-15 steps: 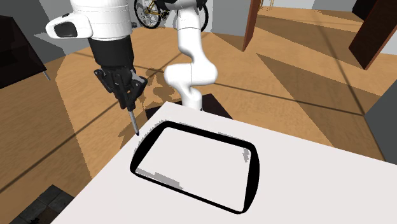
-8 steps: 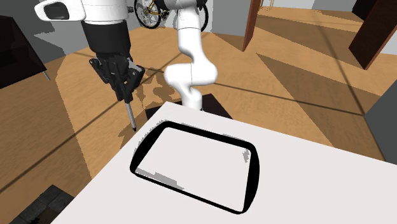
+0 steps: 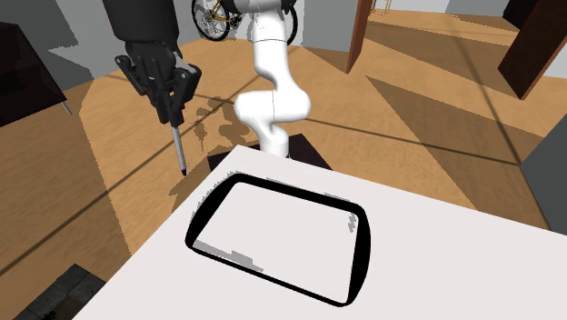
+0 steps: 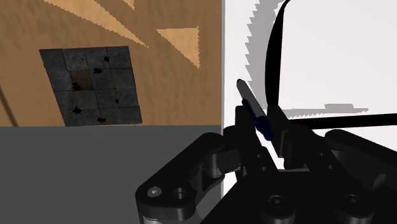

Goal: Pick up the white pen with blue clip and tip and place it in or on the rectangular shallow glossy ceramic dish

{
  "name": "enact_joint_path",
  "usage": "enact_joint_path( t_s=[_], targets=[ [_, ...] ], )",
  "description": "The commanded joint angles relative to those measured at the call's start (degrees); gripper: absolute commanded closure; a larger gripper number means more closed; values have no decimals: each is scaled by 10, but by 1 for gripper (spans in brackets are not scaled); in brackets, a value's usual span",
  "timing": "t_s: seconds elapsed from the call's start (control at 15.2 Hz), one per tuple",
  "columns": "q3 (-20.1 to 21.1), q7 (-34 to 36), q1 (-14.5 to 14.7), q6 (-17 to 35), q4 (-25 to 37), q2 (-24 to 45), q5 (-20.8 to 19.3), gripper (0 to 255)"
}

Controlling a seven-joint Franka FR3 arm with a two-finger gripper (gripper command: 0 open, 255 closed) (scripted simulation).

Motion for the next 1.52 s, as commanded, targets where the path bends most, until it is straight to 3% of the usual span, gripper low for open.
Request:
enact_joint_path(
  t_s=[0.0,0.53,1.06,1.45],
  targets=[
    [0,-3,1,-16,24,8,2,255],
    [-1,-13,4,-75,115,40,8,255],
    [63,80,37,-120,228,120,43,255],
    [104,146,64,-168,360,211,60,255]
  ],
)
